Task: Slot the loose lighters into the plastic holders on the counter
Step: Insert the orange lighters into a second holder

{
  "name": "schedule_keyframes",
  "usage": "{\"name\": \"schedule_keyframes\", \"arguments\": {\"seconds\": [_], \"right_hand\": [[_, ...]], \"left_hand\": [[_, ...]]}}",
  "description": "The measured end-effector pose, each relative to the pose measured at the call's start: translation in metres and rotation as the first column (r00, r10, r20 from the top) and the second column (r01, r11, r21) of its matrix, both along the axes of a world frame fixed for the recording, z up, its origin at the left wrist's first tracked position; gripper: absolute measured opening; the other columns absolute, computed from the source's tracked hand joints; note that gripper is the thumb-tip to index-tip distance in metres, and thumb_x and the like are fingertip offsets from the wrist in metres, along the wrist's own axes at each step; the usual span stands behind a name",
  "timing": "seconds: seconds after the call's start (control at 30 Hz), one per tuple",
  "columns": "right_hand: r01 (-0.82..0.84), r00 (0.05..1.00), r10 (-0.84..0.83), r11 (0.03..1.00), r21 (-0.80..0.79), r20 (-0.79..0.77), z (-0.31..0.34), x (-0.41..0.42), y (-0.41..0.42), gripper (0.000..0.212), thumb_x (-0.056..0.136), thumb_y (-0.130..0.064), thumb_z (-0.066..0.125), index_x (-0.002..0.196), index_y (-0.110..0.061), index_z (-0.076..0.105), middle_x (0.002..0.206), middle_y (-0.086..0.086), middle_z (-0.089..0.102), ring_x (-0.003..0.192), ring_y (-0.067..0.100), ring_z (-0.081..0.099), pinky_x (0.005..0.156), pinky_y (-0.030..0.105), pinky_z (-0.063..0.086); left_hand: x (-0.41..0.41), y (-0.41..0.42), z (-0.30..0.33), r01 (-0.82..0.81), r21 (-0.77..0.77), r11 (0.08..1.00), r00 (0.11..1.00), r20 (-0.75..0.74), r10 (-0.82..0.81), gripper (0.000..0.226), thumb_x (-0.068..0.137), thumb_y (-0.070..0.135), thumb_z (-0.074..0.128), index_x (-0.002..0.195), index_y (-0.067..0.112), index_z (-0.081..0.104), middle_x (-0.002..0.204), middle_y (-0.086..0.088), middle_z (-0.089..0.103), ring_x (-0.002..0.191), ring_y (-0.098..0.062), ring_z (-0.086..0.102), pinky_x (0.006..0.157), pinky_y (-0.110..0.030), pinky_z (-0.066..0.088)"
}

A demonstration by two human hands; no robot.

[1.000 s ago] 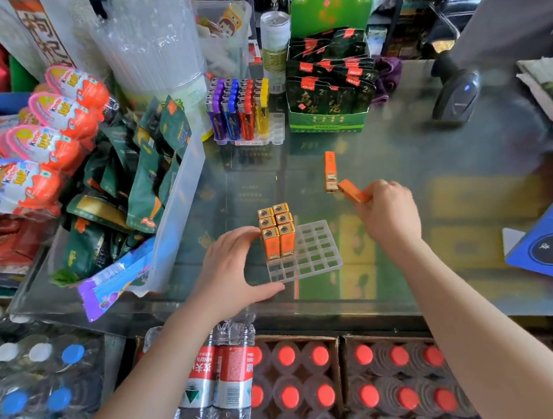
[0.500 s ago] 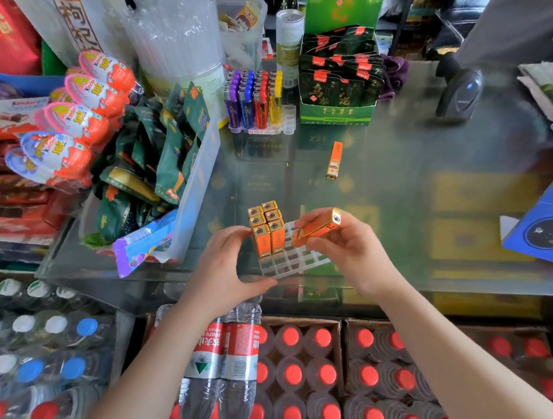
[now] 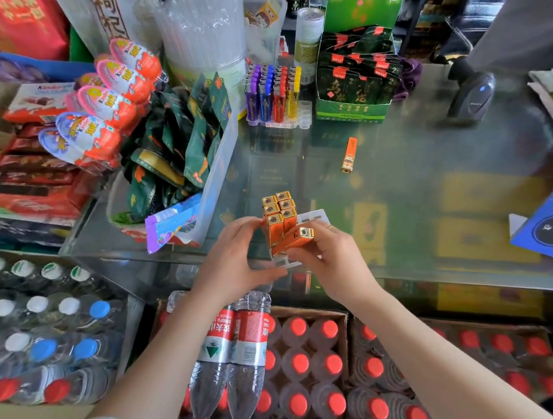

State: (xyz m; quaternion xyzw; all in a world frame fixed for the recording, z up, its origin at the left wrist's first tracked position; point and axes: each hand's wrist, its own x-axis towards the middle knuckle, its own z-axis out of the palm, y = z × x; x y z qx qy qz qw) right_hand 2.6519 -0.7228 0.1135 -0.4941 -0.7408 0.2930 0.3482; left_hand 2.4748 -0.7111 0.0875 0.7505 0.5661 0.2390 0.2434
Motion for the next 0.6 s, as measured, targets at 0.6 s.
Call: {"name": "schedule_keyframes", "arguments": {"seconds": [0.6], "right_hand": [[-0.022, 0.961, -0.028, 0.984, 0.176, 0.276, 0.02, -0.01, 0.005, 0.035, 0.081, -0.047, 0.052, 0.105, -0.024, 0.042, 0.064, -0.003, 0.064, 0.05, 0.024, 0.055, 0.046, 0.03, 0.041]], "left_hand": [[0.001, 0.008, 0.006, 0.004, -0.108, 0.994, 1.0, 0.01, -0.003, 0.073, 0.064, 0.043, 0.076, 0.127, 0.021, 0.045, 0.13, 0.006, 0.044, 0.123, -0.01, 0.035, 0.1, -0.024, 0.029]]}}
